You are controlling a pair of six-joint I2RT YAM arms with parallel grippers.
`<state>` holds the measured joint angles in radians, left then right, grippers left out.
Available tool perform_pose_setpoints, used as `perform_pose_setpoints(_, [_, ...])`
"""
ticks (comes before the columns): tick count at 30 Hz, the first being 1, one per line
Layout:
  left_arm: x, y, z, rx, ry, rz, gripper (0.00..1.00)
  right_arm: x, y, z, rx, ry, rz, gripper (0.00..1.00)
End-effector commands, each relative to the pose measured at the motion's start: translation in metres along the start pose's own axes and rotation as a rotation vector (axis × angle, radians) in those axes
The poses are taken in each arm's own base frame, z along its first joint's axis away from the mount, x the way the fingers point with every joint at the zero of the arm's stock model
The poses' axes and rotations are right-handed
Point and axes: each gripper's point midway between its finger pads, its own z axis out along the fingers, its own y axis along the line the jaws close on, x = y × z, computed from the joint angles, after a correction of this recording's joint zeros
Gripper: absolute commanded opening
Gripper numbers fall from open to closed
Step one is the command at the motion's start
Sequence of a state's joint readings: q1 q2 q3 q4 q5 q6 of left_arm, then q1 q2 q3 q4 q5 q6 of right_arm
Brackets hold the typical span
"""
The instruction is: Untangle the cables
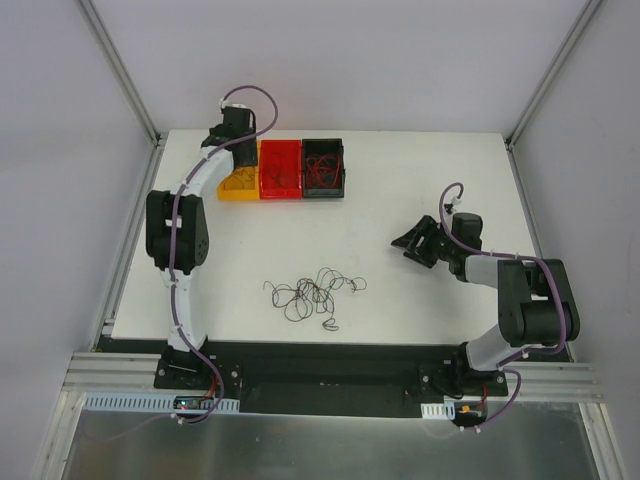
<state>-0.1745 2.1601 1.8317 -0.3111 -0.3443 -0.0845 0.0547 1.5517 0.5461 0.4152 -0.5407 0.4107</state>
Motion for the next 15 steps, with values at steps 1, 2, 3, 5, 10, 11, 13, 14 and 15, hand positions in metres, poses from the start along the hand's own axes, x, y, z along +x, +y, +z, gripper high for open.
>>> perform_pose_setpoints(1, [-0.041, 0.01, -0.069, 0.067, -0.092, -0.135, 0.78, -0.016, 0.021, 0.001, -0.067, -0.029, -0.044, 0.64])
perform_pose_setpoints(2, [-0.037, 0.005, -0.074, 0.111, -0.077, -0.151, 0.82, -0.015, 0.022, 0.0, -0.069, -0.028, -0.046, 0.64])
perform_pose_setpoints(3, [-0.037, 0.002, -0.083, 0.143, -0.071, -0.169, 0.85, -0.015, 0.022, 0.0, -0.069, -0.028, -0.049, 0.64])
perform_pose_setpoints(5, [-0.03, -0.007, -0.099, 0.209, -0.032, -0.201, 0.88, -0.015, 0.024, -0.001, -0.071, -0.027, -0.058, 0.65])
perform_pose_setpoints(10, [0.011, -0.055, -0.16, 0.563, 0.11, -0.279, 0.85, -0.009, 0.032, 0.001, -0.073, 0.003, -0.111, 0.66])
perform_pose_setpoints(11, [0.025, -0.064, -0.17, 0.625, 0.149, -0.286, 0.84, -0.006, 0.036, 0.003, -0.084, 0.015, -0.13, 0.66])
perform_pose_setpoints(13, [0.053, -0.082, -0.196, 0.747, 0.214, -0.301, 0.83, -0.002, 0.047, 0.004, -0.108, 0.027, -0.164, 0.66])
perform_pose_setpoints(14, [0.067, -0.09, -0.208, 0.797, 0.231, -0.291, 0.83, 0.001, 0.051, 0.004, -0.118, 0.031, -0.183, 0.66])
perform_pose_setpoints(15, [0.079, -0.101, -0.226, 0.854, 0.242, -0.259, 0.83, 0.003, 0.057, 0.004, -0.131, 0.037, -0.201, 0.66])
